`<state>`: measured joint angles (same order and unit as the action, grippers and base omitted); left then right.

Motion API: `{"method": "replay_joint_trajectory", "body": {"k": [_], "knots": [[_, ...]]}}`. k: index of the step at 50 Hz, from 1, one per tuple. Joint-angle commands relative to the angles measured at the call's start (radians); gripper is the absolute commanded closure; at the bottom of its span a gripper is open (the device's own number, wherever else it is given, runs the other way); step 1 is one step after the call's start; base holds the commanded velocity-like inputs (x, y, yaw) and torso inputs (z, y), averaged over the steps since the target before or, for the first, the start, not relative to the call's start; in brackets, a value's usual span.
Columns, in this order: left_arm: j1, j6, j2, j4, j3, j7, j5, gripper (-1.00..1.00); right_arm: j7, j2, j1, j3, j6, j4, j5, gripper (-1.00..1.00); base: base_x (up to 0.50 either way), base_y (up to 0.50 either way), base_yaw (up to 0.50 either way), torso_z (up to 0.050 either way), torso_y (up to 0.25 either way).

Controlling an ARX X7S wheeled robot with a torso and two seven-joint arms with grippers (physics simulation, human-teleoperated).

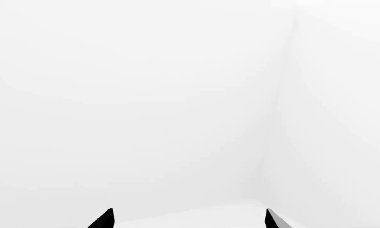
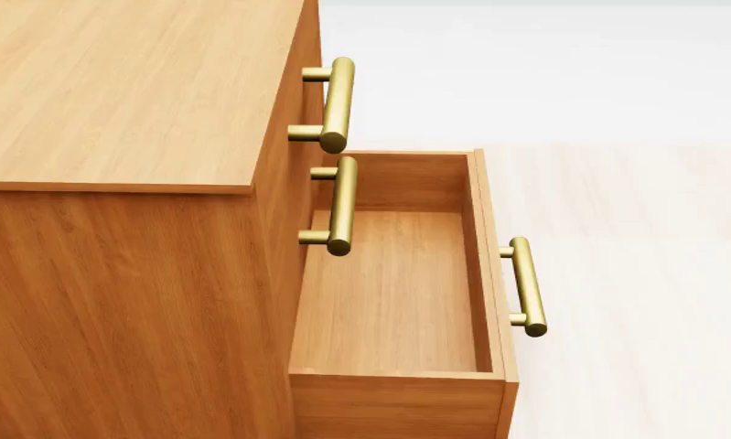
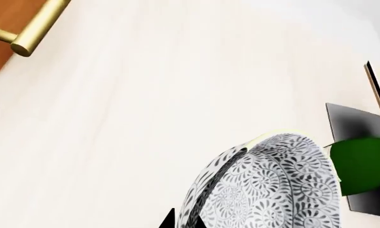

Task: Put the bowl on top of the cabinet.

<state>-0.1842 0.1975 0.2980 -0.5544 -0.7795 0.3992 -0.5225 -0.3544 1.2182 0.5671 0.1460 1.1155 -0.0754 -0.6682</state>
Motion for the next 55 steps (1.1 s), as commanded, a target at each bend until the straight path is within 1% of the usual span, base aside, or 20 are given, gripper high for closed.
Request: {"method": "replay_joint_trajectory", "body": {"k": [1, 6, 12, 14, 20, 24, 41, 55], "knots": [[-0.002, 0.004, 0.002, -0.003, -0.001, 0.003, -0.005, -1.0, -0.066, 0.01, 0.192, 0.107, 0.04, -0.018, 0.071, 1.0, 0.0, 0.0, 0.0, 0.0, 0.0], [-0.005, 0.006, 0.002, -0.008, -0.003, 0.005, -0.008, -1.0, -0.118, 0.013, 0.269, 0.19, 0.04, -0.028, 0.128, 1.0, 0.0, 0.0, 0.0, 0.0, 0.0], [-0.006, 0.006, 0.003, -0.009, -0.002, 0.006, -0.008, -1.0, -0.167, 0.005, 0.358, 0.256, 0.052, -0.027, 0.181, 1.0, 0.0, 0.0, 0.0, 0.0, 0.0], [-0.006, 0.005, 0.003, -0.008, 0.0, 0.006, -0.007, -1.0, -0.21, -0.002, 0.428, 0.312, 0.061, -0.027, 0.227, 1.0, 0.0, 0.0, 0.0, 0.0, 0.0], [-0.005, 0.001, 0.003, -0.003, 0.001, 0.005, -0.005, -1.0, -0.292, -0.002, 0.522, 0.423, 0.062, -0.028, 0.314, 1.0, 0.0, 0.0, 0.0, 0.0, 0.0], [-0.003, -0.003, 0.003, 0.002, 0.003, 0.003, -0.002, -1.0, -0.333, -0.016, 0.581, 0.473, 0.069, -0.026, 0.357, 1.0, 0.0, 0.0, 0.0, 0.0, 0.0], [-0.004, -0.005, 0.005, 0.003, 0.007, 0.005, -0.001, -1.0, -0.466, -0.089, 0.785, 0.627, 0.06, -0.006, 0.493, 1.0, 0.0, 0.0, 0.0, 0.0, 0.0], [-0.008, -0.002, 0.005, -0.002, 0.003, 0.009, -0.008, -1.0, -0.568, -0.175, 0.946, 0.742, 0.021, 0.074, 0.587, 1.0, 0.0, 0.0, 0.0, 0.0, 0.001]]}}
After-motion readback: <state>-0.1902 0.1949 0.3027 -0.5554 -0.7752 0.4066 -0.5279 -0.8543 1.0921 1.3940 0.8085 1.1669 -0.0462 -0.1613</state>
